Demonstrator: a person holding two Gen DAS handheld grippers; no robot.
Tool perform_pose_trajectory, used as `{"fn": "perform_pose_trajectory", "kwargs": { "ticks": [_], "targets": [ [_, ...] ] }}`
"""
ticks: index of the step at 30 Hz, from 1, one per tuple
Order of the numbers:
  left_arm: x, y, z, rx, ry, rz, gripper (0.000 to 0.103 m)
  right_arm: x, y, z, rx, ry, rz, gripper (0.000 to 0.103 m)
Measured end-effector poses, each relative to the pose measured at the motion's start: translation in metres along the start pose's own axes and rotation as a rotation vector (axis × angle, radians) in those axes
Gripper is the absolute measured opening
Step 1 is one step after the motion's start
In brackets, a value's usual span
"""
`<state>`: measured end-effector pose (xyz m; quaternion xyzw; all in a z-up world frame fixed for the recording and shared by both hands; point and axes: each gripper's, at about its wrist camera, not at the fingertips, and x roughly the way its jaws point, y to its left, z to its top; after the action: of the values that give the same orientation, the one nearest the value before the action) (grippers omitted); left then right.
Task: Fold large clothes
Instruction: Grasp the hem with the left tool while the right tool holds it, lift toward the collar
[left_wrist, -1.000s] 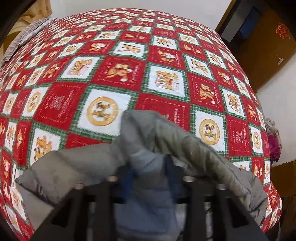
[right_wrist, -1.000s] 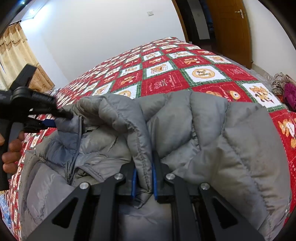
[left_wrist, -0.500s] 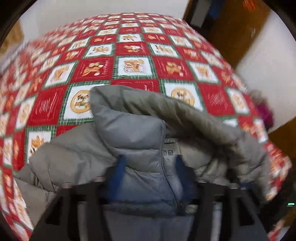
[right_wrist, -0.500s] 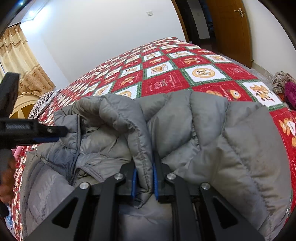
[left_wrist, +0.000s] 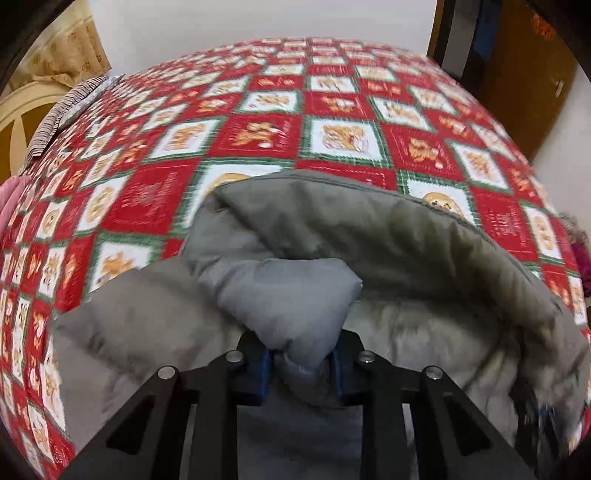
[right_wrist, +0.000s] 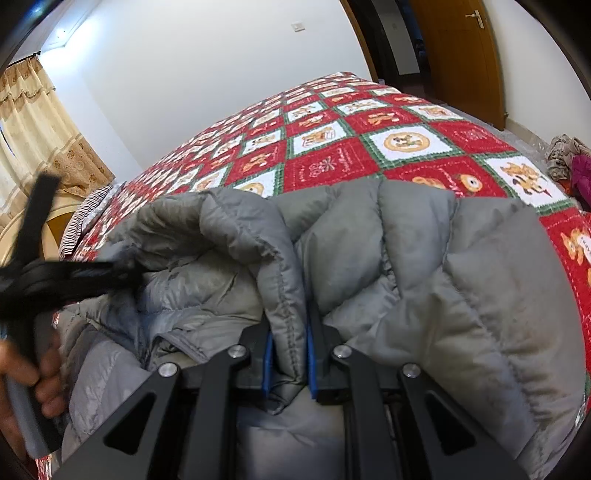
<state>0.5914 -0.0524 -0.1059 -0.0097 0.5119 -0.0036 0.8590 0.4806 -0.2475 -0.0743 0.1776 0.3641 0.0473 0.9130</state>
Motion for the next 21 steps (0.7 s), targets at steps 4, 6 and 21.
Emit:
{"fn": "perform_pose_trajectory", "kwargs": {
  "ticks": [4,6,21],
  "targets": [
    [-0.011,0.029,-0.022,-0.1,0.012,-0.116,0.025,0.0,0.0,0.0,0.0,0.0,0.001,0.015],
    [-0.017,0.034,-0.036,-0.13,-0.01,-0.165,0.026,0.0,0.0,0.0,0.0,0.0,0.001,0.015],
    [-0.004,0.083,-0.099,-0.506,-0.295,-0.468,0.028,-0.026,-0.003,0.003,0.041,-0.026,-0.034,0.032]
  ]
}}
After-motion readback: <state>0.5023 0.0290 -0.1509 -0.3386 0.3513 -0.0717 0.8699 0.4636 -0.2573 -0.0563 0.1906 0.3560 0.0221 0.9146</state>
